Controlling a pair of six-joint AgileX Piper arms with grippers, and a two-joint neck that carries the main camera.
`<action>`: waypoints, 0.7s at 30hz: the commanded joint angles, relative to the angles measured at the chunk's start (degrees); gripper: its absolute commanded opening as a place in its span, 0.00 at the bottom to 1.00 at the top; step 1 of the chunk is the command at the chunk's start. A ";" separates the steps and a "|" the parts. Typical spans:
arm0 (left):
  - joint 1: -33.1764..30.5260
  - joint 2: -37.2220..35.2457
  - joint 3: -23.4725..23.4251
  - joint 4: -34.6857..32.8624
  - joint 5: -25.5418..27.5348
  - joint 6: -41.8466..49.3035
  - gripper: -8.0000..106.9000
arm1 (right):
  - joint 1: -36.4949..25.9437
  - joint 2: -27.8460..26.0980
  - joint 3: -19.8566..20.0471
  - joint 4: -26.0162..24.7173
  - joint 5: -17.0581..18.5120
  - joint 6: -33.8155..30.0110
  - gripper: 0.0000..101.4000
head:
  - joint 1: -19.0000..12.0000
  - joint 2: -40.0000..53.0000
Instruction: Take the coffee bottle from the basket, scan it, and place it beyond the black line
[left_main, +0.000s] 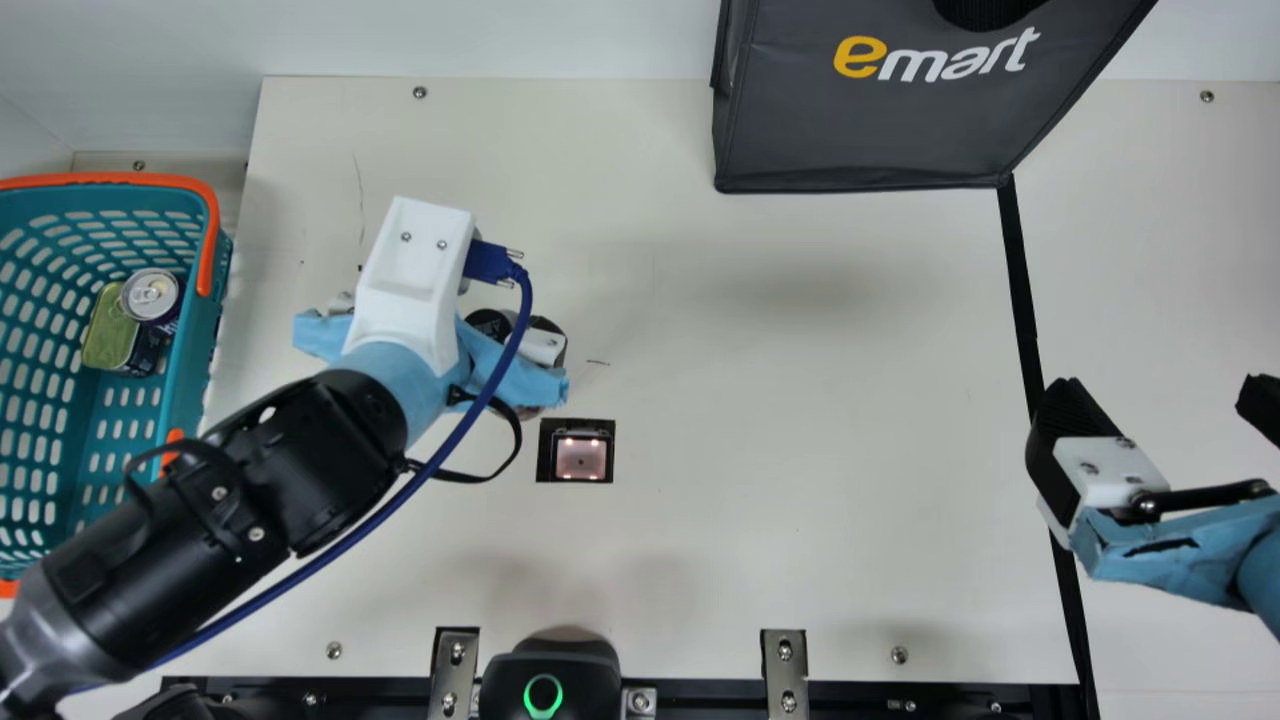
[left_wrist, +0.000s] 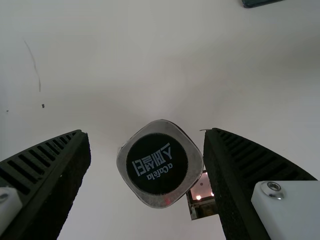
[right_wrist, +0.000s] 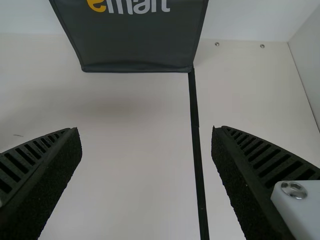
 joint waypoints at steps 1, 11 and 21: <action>-0.24 0.17 -0.08 0.18 0.53 -0.64 0.85 | 0.00 0.00 0.00 0.00 0.00 0.00 0.90 | -0.96 -0.09; -1.56 0.96 -0.16 0.42 2.07 -3.64 0.85 | 0.00 0.00 0.00 0.00 0.00 0.00 0.90 | -0.96 -0.09; -2.49 1.59 0.21 0.49 2.16 -5.78 0.62 | 0.00 0.00 0.00 0.00 0.00 0.00 0.90 | -0.96 -0.09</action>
